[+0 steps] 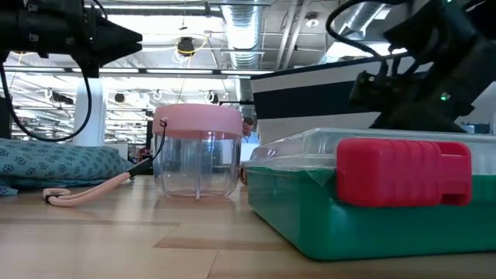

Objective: Pick & place medical supplies in basket/bin
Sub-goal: Put the white rolled gauze into the blue organizer bin

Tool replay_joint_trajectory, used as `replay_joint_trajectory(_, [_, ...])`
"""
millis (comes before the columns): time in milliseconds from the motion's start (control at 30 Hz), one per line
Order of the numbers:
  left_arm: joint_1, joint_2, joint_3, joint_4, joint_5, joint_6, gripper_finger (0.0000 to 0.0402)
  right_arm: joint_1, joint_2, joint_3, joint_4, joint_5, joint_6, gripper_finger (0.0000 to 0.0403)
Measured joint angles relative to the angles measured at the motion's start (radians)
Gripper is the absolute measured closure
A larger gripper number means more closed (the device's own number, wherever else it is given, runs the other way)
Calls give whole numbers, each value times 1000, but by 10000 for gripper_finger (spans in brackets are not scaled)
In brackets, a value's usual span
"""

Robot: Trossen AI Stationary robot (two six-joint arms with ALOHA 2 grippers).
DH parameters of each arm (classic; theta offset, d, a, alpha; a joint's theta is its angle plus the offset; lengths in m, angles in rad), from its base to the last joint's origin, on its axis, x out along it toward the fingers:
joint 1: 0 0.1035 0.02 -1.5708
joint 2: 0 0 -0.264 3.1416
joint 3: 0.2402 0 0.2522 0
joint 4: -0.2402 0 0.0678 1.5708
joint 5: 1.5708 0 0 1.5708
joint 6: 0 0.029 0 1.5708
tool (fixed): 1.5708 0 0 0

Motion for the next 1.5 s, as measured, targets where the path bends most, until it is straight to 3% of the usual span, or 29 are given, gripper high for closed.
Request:
replay_joint_trajectory(133, [0,0,0,7,-2,7,285,-6,12,1,16,-74,-35,199])
replay_joint_trajectory(333, [0,0,0,7,-3,7,295,-5,-75,-10,31,-127,-120,317])
replay_joint_trajectory(433, [0,0,0,7,-3,7,300,-18,-161,-4,101,-92,-120,365])
replay_joint_trajectory(600, [0,0,0,7,-3,-2,304,-26,-355,31,92,35,-219,369])
replay_joint_trajectory(733, [0,0,0,10,-25,-50,304,5,-558,103,-74,223,-337,351])
replay_joint_trajectory(867, [0,0,0,20,-32,-69,304,23,-755,187,-304,552,-461,346])
replay_joint_trajectory(967, [0,0,0,52,-37,-70,304,-19,-881,206,-372,749,-565,354])
replay_joint_trajectory(1033, [0,0,0,73,-44,-67,304,-87,-956,208,-370,799,-622,357])
replay_joint_trajectory(1133, [0,0,0,114,-66,-64,304,-230,-1039,208,-376,776,-624,355])
replay_joint_trajectory(1267, [0,0,0,154,-86,-72,304,-432,-1072,208,-434,568,-595,334])
replay_joint_trajectory(1500, [0,0,0,243,-90,-59,304,-765,-941,207,-528,343,-535,283])
